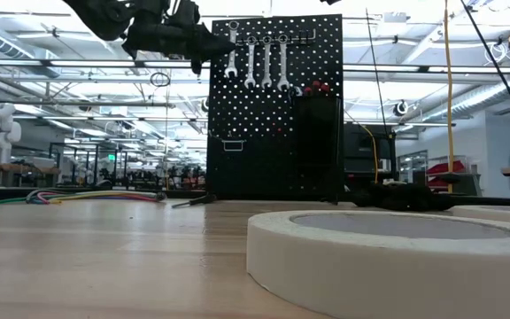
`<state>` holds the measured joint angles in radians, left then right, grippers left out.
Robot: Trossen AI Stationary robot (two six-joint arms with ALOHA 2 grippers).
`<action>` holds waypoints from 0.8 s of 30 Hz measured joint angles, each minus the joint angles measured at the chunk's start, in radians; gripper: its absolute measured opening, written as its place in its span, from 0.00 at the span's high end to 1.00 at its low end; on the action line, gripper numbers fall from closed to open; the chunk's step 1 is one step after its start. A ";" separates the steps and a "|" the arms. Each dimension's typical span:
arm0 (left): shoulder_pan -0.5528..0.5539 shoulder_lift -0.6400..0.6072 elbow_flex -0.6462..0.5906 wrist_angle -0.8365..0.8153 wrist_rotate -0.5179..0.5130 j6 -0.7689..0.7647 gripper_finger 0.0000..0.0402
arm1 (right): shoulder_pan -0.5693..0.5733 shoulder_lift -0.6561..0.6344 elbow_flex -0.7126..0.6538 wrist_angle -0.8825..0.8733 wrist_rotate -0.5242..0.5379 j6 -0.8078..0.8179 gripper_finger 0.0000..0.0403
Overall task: Hang tools onto peg board
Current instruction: Hang the silver wrench on the peg board
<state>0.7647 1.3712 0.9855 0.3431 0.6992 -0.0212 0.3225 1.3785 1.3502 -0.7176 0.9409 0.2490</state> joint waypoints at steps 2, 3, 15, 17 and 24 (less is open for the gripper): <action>0.000 0.000 0.000 0.002 0.000 0.000 1.00 | 0.000 0.000 0.000 0.000 0.000 0.000 0.56; 0.001 0.000 0.000 0.004 -0.001 0.000 1.00 | 0.000 0.000 0.000 0.000 0.000 0.000 0.56; 0.002 0.000 0.000 0.008 -0.073 -0.018 1.00 | 0.000 0.000 0.000 0.001 0.000 0.000 0.56; 0.002 0.000 0.000 0.007 -0.077 -0.024 1.00 | 0.000 0.000 0.000 0.001 0.000 0.001 0.56; 0.002 0.005 -0.001 0.007 -0.080 -0.028 1.00 | 0.000 0.000 0.000 0.001 0.000 0.001 0.56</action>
<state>0.7666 1.3760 0.9848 0.3497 0.6196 -0.0488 0.3222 1.3785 1.3502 -0.7166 0.9405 0.2501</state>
